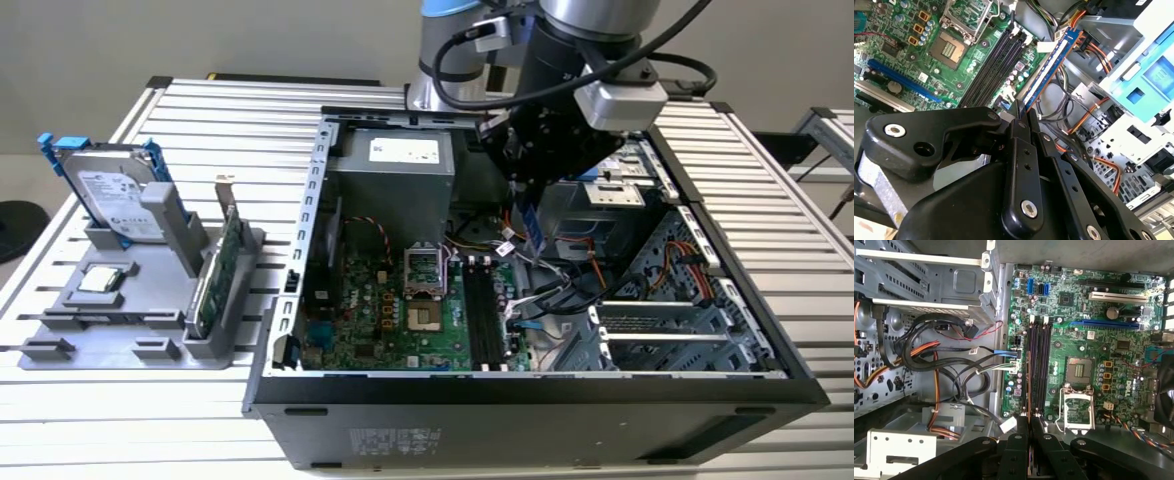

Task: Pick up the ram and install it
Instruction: 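Insert the ram into the slot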

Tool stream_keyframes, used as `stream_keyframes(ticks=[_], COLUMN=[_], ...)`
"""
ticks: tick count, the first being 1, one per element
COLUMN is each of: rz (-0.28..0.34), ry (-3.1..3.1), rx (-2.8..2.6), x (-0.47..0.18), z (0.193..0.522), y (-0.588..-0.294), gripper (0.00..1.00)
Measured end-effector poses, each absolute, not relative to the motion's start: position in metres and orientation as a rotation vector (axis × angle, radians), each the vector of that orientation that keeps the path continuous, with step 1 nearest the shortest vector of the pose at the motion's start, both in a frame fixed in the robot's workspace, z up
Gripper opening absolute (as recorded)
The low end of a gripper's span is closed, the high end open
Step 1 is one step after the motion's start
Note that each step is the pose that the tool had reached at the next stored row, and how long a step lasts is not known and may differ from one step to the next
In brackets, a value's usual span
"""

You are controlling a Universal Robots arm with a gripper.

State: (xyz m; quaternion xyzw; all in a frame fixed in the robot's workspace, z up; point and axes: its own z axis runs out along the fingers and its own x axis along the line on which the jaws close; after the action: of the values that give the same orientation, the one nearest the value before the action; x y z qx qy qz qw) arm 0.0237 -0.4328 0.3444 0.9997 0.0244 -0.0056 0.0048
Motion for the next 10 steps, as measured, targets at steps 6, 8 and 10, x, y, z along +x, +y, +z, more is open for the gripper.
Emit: stream_keyframes(ticks=[6,8,10], rz=[-0.018,-0.018,-0.018], ry=[0.076,0.076,0.076], rx=[3.131,3.131,3.131], x=[0.0238,0.0238,0.0238], z=[0.3429,0.3426,0.3422], y=[-0.4328,-0.4328,-0.4328], gripper=[0.0,0.0,0.0])
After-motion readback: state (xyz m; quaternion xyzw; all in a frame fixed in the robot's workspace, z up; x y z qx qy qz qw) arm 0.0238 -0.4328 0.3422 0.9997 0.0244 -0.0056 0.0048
